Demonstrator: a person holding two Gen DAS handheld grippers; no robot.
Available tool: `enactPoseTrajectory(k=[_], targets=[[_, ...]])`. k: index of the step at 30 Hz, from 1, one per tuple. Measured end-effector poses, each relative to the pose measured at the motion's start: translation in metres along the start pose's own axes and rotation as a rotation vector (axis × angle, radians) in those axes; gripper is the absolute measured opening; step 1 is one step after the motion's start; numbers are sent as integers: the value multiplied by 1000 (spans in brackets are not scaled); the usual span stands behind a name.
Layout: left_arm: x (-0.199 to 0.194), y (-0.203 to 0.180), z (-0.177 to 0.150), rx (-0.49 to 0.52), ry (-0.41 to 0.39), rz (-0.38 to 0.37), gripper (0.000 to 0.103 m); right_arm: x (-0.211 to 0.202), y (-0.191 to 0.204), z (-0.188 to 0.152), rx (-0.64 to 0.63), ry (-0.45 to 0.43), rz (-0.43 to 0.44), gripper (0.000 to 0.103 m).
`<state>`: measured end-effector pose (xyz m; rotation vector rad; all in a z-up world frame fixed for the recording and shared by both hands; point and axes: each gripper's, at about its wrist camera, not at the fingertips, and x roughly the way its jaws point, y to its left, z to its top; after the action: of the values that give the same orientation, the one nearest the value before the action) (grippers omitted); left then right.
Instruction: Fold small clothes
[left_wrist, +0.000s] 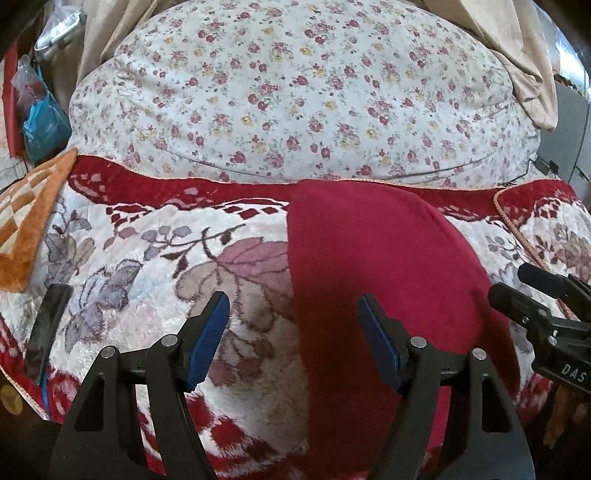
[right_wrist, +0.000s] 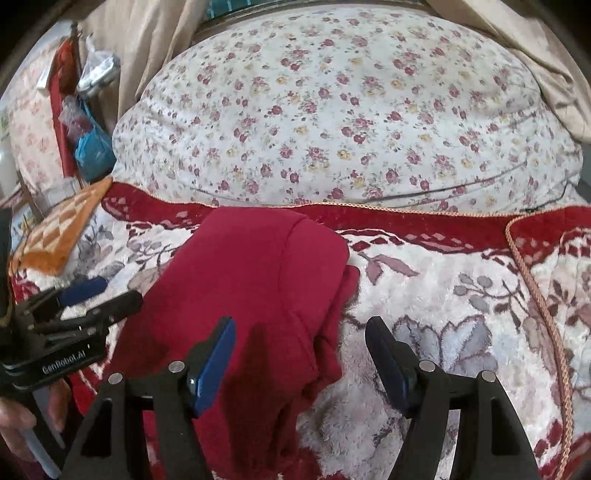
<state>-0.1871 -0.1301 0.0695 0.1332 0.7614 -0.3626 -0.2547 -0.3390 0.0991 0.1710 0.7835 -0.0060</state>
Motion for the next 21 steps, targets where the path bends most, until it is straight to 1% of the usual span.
enactPoseTrajectory(k=[3,8,11,17,21], targets=[[5,2,-2,-7,16,1,72,2,2,-2,-16,-3,0,70],[5,3,-2,-12,11,-5,72,8,-2,-5,-7,9,-5,71],[3,5,-3,-5,-2,-9,72,10,-4,-6,5,14,7,71],[-5,5,-1,5,-48,-12,72,9,-3,-6,-12,-4,9,71],[-2,2,-2,27,-40,2,72,10,-5,-6,-1,0,15,71]])
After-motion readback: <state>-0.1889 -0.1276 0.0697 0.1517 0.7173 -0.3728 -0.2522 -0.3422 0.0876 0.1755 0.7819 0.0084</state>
